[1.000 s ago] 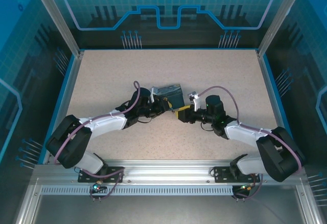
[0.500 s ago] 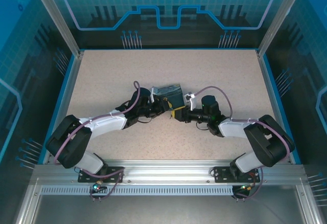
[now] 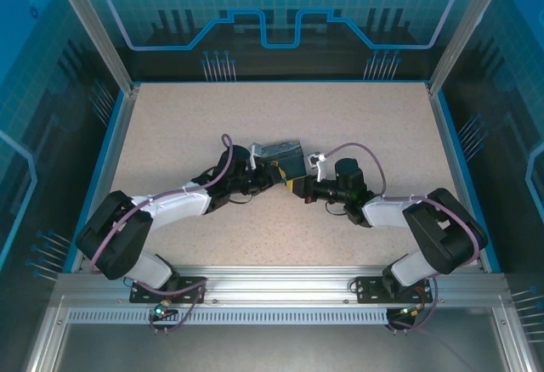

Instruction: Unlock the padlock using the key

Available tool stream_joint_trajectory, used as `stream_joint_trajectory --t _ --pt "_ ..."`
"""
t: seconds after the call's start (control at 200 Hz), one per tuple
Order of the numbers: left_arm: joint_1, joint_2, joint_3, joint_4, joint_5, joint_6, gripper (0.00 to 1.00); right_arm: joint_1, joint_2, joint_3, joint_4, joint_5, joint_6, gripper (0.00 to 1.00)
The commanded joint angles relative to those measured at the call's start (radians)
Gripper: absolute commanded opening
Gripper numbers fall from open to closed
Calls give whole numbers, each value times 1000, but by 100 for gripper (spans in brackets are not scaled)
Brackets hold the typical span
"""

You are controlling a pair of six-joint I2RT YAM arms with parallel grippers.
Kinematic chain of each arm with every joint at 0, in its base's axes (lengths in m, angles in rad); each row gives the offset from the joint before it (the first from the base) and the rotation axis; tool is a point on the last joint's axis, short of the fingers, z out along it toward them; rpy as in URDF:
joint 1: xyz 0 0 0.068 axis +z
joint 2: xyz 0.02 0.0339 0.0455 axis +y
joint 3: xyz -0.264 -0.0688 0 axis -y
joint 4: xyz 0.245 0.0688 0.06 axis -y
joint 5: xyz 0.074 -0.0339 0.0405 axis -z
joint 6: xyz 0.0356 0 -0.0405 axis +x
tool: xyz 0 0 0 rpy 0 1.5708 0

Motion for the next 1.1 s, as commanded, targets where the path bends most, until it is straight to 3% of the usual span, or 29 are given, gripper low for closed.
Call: stream_joint_trajectory --t 0.0,0.435,1.095 --pt "-1 -28 -6 66 3 -17 0 17 19 3 113 10 95 3" --pt "-1 -39 -29 101 0 -35 0 60 170 -24 442 65 455 0" --pt "-1 -40 -44 147 0 -55 0 82 276 40 602 118 815 0"
